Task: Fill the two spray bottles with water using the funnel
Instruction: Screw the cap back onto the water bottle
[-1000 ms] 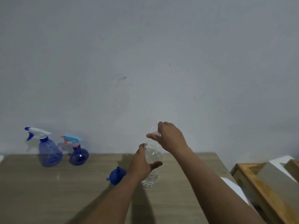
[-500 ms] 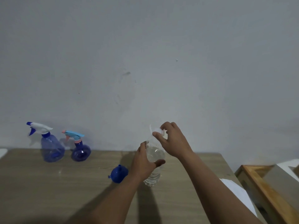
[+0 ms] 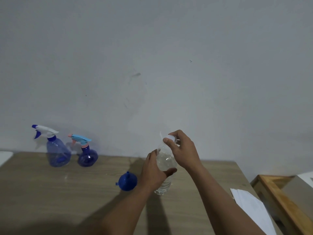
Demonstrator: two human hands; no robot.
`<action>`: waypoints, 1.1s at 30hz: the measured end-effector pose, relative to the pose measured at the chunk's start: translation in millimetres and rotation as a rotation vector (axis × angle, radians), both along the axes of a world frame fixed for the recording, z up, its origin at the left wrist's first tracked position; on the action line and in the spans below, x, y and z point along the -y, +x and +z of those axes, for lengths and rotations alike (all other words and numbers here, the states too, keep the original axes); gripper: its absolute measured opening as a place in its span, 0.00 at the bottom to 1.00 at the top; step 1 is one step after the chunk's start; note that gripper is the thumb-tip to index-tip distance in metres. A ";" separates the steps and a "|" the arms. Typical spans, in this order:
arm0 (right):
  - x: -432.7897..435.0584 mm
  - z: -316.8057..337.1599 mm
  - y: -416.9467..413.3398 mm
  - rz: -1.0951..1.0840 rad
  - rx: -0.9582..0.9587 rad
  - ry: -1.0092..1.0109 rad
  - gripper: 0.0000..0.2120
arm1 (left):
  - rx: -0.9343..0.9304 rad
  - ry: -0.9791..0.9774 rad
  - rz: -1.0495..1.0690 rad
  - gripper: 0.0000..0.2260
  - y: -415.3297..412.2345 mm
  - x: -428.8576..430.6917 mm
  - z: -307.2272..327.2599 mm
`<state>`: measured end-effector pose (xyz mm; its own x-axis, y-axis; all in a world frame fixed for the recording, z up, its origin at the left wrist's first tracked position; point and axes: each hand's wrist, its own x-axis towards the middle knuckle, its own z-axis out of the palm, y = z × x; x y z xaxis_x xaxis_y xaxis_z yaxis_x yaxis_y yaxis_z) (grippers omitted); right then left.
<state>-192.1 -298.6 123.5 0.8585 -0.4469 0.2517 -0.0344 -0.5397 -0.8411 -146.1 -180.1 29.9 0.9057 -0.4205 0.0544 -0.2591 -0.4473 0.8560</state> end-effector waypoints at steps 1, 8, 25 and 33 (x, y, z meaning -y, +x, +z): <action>-0.8 0.5 -0.2 -0.006 0.007 0.005 0.10 | 0.003 -0.001 0.010 0.47 -1.4 -0.1 -0.5; -14.8 -43.6 -12.2 0.069 -0.007 0.023 0.34 | -0.013 -0.027 -0.023 0.43 -1.4 -8.7 -5.9; -38.5 -140.8 -22.1 -0.144 0.006 0.089 0.55 | 0.207 0.414 0.261 0.37 34.1 -91.6 -85.7; -42.8 -154.9 -9.2 -0.249 -0.025 0.107 0.42 | 0.116 0.459 0.177 0.37 54.8 -96.6 -119.7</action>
<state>-201.2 -255.8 -31.4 0.7243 -0.6677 0.1720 -0.1763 -0.4206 -0.8900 -91.2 -83.5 -89.8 0.9641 -0.2655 0.0046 -0.2274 -0.8165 0.5307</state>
